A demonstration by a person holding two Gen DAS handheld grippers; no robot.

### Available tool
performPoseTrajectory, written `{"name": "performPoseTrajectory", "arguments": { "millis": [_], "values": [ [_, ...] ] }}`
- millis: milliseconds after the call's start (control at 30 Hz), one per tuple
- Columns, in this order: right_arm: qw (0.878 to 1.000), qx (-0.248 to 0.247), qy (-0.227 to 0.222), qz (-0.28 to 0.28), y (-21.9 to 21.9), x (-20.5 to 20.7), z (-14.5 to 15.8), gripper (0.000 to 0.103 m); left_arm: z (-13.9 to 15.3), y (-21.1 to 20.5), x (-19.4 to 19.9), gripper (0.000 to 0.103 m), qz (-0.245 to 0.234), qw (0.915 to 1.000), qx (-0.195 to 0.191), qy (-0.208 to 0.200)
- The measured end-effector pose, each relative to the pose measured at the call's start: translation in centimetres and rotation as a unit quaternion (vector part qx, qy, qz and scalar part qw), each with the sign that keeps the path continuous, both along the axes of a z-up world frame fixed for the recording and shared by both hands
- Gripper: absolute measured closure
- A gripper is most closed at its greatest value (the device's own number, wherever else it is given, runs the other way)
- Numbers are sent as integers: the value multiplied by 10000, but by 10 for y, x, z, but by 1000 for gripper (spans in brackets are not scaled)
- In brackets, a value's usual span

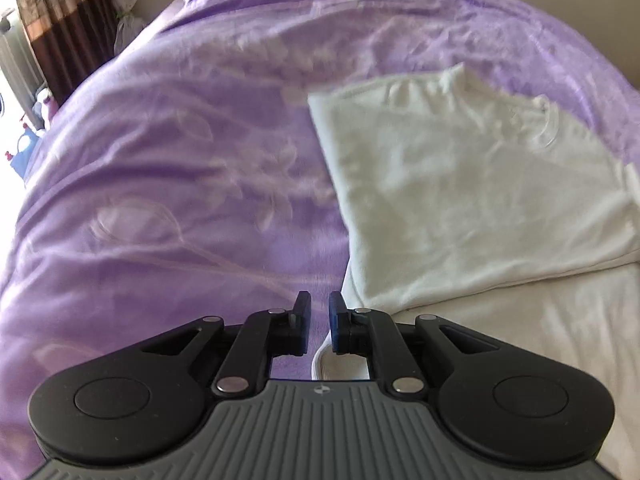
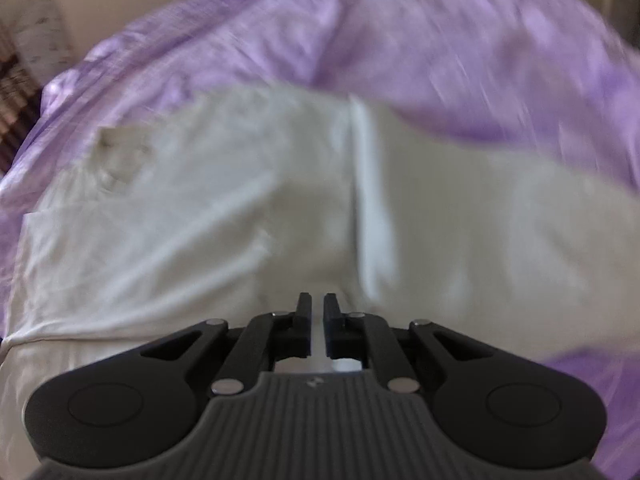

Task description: Fold small clothes

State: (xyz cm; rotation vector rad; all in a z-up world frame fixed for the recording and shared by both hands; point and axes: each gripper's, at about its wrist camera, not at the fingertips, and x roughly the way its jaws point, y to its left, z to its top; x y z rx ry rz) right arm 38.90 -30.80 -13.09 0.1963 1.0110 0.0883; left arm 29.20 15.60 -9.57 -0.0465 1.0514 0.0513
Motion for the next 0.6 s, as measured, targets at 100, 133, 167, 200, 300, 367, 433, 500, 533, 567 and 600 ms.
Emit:
{"name": "performPoseTrajectory", "arguments": {
  "millis": [100, 133, 167, 200, 300, 367, 433, 500, 533, 567, 600],
  "values": [
    [9985, -107, -435, 318, 23, 8, 12, 97, 26, -1, -7, 82, -49, 9997, 83, -224],
    [9980, -135, -493, 382, 29, 12, 12, 92, 33, 0, -9, 81, -60, 9996, 77, -282],
    [9975, -166, -537, 434, 35, 16, 11, 84, 39, 0, -9, 79, -62, 9994, 67, -341],
    [9970, -231, -557, 480, 41, 20, 8, 82, 45, 0, -11, 78, -61, 9991, 57, -409],
    [9973, -412, -190, 578, 51, 24, -13, 82, 56, 2, -16, 77, -76, 9983, -22, -575],
    [9956, -634, 121, 683, 52, 21, -29, 82, 60, 1, -17, 77, -93, 9980, -92, -618],
    [9938, -738, 36, 831, 51, 11, -32, 82, 62, 0, -19, 77, -118, 9979, -120, -632],
    [9946, -664, 105, 790, 44, 6, -27, 82, 64, -3, -22, 77, -130, 9978, -141, -639],
    [9958, -550, 171, 718, 39, 4, -22, 82, 66, -4, -24, 77, -136, 9976, -171, -662],
    [9966, -446, 208, 655, 36, 2, -17, 82, 69, -6, -27, 77, -170, 9972, -207, -694],
    [9973, -343, 215, 609, 32, -2, -10, 82, 71, -9, -30, 77, -199, 9970, -221, -718]
  ]
}}
